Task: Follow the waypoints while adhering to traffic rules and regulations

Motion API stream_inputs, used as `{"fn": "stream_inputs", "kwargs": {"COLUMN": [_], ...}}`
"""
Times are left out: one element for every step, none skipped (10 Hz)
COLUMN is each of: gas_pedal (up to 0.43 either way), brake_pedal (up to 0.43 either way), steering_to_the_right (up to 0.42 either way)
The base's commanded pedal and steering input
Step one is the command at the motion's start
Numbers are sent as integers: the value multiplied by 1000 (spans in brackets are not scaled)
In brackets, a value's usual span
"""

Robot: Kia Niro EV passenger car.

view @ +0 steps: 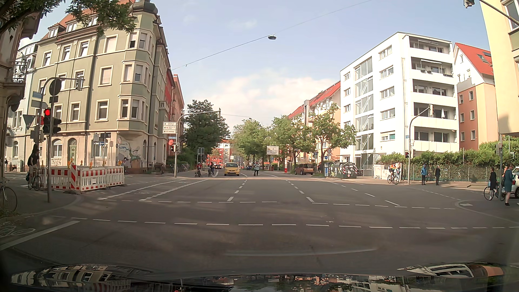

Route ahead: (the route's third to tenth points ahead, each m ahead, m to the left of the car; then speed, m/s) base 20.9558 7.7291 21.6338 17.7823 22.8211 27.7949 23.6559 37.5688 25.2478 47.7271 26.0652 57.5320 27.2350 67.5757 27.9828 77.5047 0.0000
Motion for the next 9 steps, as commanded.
{"fn": "stream_inputs", "kwargs": {"gas_pedal": [0, 0, 0, 0, 0, 0, 0, 0, 0], "brake_pedal": [250, 250, 250, 250, 250, 250, 250, 250, 250], "steering_to_the_right": [10, 10, 10, 10, 10, 10, 10, 10, 10]}}
